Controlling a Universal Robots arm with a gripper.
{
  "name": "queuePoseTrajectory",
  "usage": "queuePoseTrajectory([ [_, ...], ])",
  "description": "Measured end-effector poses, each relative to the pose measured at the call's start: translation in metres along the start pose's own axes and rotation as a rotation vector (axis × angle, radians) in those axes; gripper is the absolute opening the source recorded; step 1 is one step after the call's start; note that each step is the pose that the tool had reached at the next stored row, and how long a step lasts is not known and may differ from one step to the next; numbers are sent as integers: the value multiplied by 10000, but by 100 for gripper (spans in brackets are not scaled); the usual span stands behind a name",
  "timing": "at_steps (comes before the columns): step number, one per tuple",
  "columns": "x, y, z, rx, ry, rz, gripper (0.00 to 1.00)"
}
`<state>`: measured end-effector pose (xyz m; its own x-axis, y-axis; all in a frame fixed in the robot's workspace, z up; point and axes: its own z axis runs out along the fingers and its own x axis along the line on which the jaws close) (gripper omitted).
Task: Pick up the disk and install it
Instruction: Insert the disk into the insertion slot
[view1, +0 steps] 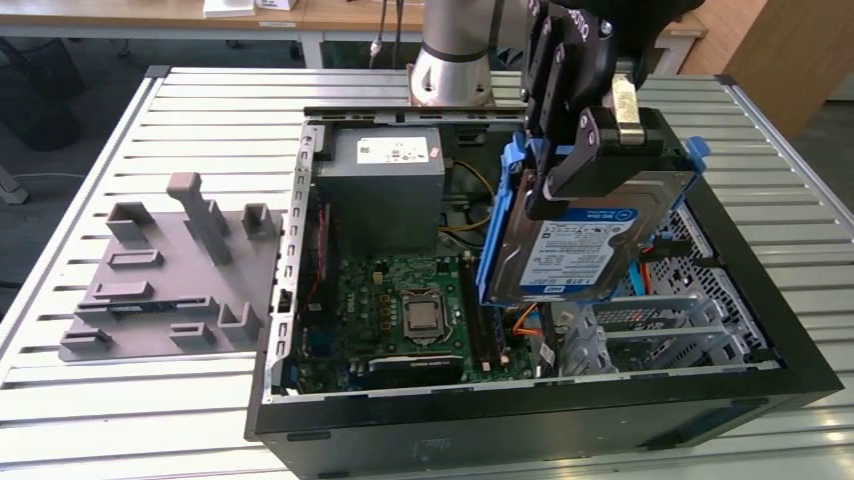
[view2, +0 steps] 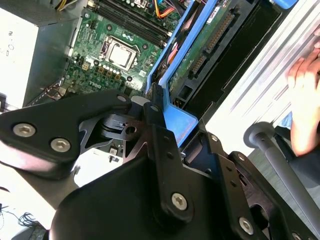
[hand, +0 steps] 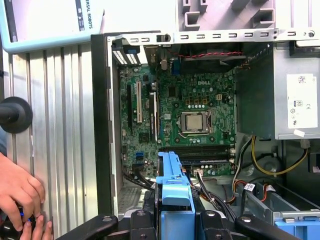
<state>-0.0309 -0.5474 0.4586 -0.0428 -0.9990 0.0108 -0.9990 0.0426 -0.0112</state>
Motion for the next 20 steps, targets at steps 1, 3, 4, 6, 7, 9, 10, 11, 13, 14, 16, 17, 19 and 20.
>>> queuePoseTrajectory([
  [1, 0, -3, 0, 0, 0, 1, 36],
  [3, 0, -9, 0, 0, 0, 0, 36],
  [4, 0, -12, 0, 0, 0, 1, 36],
  [6, -1, -18, 1, 0, -1, 0, 36],
  [7, -1, -21, 1, 0, -1, 0, 36],
  [9, -6, -131, 2, 0, -1, 0, 36],
  [10, -6, -135, 2, 0, 0, 0, 36],
  [11, -6, -138, 2, 0, -1, 0, 36],
  [13, -6, -145, 2, 0, -1, 0, 36],
  [14, -6, -148, 2, 0, -1, 1, 36],
  [16, -7, -155, 2, 0, -1, 0, 36],
  [17, -7, -158, 2, 0, -1, 0, 36],
  [19, -7, -165, 2, 0, -1, 0, 36],
  [20, -7, -168, 2, 0, 0, 0, 36],
])
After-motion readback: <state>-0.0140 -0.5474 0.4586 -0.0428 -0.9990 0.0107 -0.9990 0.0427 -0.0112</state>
